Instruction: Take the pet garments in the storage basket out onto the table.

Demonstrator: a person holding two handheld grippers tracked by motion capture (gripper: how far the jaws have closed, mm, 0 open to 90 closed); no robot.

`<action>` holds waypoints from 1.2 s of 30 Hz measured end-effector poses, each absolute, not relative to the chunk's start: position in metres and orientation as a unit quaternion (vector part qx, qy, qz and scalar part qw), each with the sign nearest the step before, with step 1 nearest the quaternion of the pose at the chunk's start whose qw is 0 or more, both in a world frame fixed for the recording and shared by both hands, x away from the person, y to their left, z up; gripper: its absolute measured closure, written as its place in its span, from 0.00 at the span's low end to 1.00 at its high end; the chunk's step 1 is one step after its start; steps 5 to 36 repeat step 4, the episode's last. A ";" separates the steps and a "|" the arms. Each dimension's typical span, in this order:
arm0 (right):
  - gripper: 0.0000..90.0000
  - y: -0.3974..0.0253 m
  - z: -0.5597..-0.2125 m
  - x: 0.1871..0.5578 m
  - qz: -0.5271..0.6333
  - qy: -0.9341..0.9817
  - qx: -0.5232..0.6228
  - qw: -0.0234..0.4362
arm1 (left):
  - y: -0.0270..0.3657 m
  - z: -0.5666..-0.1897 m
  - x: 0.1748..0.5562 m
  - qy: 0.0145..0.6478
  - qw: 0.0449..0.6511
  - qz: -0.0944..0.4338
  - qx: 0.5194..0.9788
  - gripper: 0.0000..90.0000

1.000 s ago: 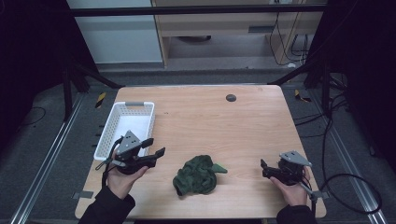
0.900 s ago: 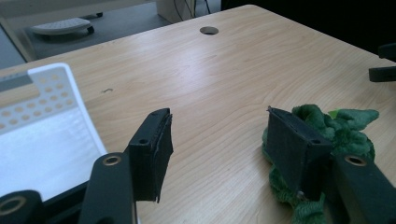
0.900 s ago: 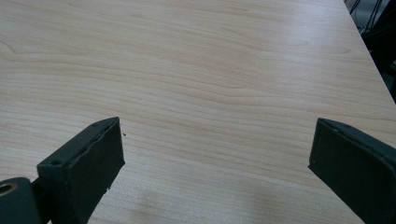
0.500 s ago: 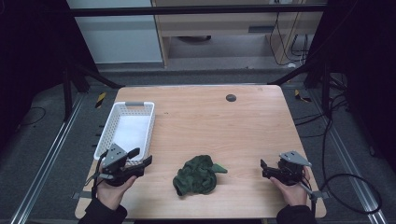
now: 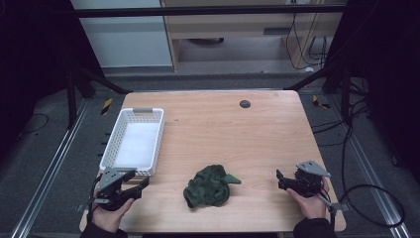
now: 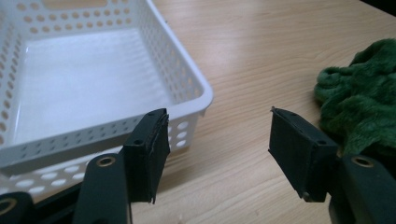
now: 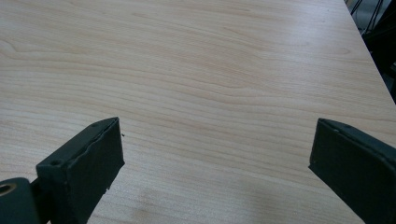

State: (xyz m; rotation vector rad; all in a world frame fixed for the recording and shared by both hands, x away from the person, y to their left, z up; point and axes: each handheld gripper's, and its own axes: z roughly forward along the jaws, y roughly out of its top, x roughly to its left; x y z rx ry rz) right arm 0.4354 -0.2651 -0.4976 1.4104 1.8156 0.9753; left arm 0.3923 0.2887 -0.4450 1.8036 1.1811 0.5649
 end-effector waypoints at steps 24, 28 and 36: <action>0.03 -0.266 -0.497 0.435 0.371 0.689 0.535 0.319 | 0.296 -0.448 0.389 0.486 0.437 0.237 0.719 0.40; 0.03 -0.266 -0.497 0.435 0.371 0.689 0.535 0.319 | 0.296 -0.448 0.389 0.486 0.437 0.237 0.719 0.40; 0.03 -0.266 -0.497 0.435 0.371 0.689 0.535 0.319 | 0.296 -0.448 0.389 0.486 0.437 0.237 0.719 0.40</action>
